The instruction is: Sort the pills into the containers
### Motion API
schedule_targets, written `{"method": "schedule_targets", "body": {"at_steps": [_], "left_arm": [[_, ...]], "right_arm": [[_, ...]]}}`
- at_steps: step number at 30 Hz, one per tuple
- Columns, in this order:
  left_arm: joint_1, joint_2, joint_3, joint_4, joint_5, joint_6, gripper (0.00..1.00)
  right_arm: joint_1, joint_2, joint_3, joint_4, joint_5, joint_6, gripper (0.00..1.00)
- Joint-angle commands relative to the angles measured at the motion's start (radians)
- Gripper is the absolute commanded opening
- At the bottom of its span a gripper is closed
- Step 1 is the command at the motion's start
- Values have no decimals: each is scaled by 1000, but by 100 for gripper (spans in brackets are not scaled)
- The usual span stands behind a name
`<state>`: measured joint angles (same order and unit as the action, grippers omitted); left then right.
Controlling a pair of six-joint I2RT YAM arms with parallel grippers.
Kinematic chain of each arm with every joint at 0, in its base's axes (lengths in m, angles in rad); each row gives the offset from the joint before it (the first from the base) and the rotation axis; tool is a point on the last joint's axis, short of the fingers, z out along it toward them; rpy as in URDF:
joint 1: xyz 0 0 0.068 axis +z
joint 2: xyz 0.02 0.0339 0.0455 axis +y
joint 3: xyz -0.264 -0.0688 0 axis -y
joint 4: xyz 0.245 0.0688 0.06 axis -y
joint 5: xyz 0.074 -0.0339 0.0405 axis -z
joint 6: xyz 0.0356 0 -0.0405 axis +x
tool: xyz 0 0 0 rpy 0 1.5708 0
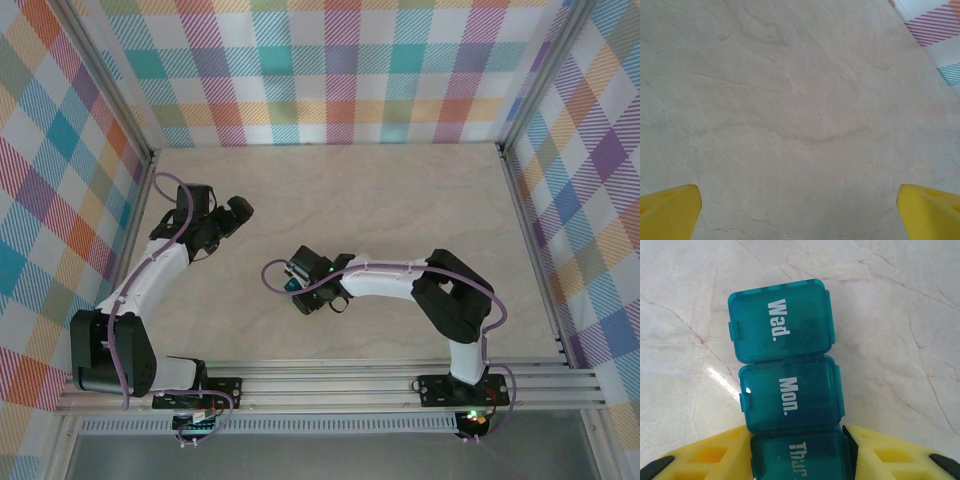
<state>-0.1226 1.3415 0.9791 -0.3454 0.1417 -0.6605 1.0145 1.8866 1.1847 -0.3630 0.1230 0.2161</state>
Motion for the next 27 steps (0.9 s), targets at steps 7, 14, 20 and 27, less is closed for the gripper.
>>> {"method": "schedule_targets", "body": {"at_steps": [7,14,20,27], "left_arm": [[-36,7,-34,51,70,28,100],[-77,26,-87,183,219,32,100],[-94,15,-156,315,353,-36,100],[-127,-5,-213,452,439,-139,100]], "right_arm": [[-53,-97,-111,113,-41,131,48],[-95,-159,-144,163,-78,184,46],[-124,-242,-164,231,-91,245,46],[-149,-311,-174,283,-77,316,47]]}}
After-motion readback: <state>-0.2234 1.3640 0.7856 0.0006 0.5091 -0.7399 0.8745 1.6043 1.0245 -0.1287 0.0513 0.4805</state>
